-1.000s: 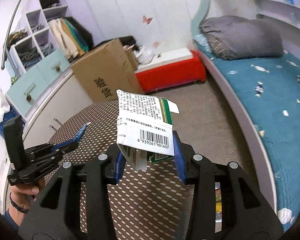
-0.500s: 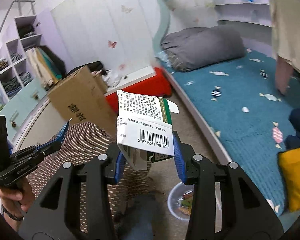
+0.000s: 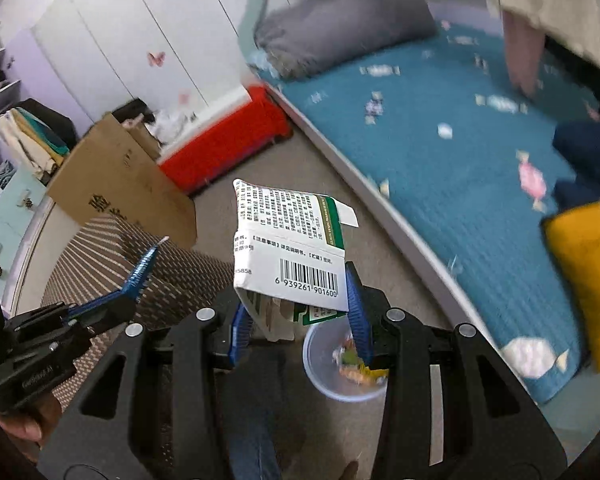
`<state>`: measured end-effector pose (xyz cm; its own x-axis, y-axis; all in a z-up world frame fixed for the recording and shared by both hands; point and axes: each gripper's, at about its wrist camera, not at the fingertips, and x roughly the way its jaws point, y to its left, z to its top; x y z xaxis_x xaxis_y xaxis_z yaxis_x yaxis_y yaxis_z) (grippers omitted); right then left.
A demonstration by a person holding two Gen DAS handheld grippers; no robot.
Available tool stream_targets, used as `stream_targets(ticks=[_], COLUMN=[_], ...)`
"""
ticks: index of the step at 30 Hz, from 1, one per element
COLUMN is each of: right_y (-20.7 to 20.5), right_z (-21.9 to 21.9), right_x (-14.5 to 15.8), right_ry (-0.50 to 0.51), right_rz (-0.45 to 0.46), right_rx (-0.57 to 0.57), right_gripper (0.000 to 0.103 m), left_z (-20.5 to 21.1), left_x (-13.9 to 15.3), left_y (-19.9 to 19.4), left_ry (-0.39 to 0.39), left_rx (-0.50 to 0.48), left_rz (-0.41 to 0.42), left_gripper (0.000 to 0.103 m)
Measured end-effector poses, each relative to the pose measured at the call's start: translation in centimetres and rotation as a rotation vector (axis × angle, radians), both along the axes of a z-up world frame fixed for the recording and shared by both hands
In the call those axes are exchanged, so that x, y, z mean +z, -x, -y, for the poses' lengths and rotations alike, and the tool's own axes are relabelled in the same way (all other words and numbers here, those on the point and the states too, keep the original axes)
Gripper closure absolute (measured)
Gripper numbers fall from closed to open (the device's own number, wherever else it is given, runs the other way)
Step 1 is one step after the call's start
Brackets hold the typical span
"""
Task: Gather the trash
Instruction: 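Carry the toothbrush and medicine box with both grippers down to the grey bin, then open both grippers over the grey bin to drop the toothbrush and box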
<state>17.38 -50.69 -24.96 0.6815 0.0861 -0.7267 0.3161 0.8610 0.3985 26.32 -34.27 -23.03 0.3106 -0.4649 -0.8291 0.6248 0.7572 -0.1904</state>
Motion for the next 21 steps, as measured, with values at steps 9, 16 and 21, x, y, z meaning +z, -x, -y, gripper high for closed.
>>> stream_targets(ticks=[9, 16, 21], right_y=[-2.0, -2.6, -0.9], right_z=[1.6, 3.3, 3.7], right_x=[-8.4, -15.3, -15.3], right_ry=[-0.118, -0.297, -0.314], right_rz=[-0.141, -0.225, -0.225], right_rx=[-0.024, -0.079, -0.127], right_gripper=[0.061, 0.023, 0.006], left_z=[3.9, 5.7, 4.7], left_x=[-7.2, -8.3, -7.7], left_y=[-2.2, -3.1, -3.1], left_ry=[-0.146, -0.260, -0.251], left_rx=[0.002, 0.016, 0.061], left_rz=[-0.186, -0.158, -0.155], left_gripper=[0.091, 0.016, 0.014])
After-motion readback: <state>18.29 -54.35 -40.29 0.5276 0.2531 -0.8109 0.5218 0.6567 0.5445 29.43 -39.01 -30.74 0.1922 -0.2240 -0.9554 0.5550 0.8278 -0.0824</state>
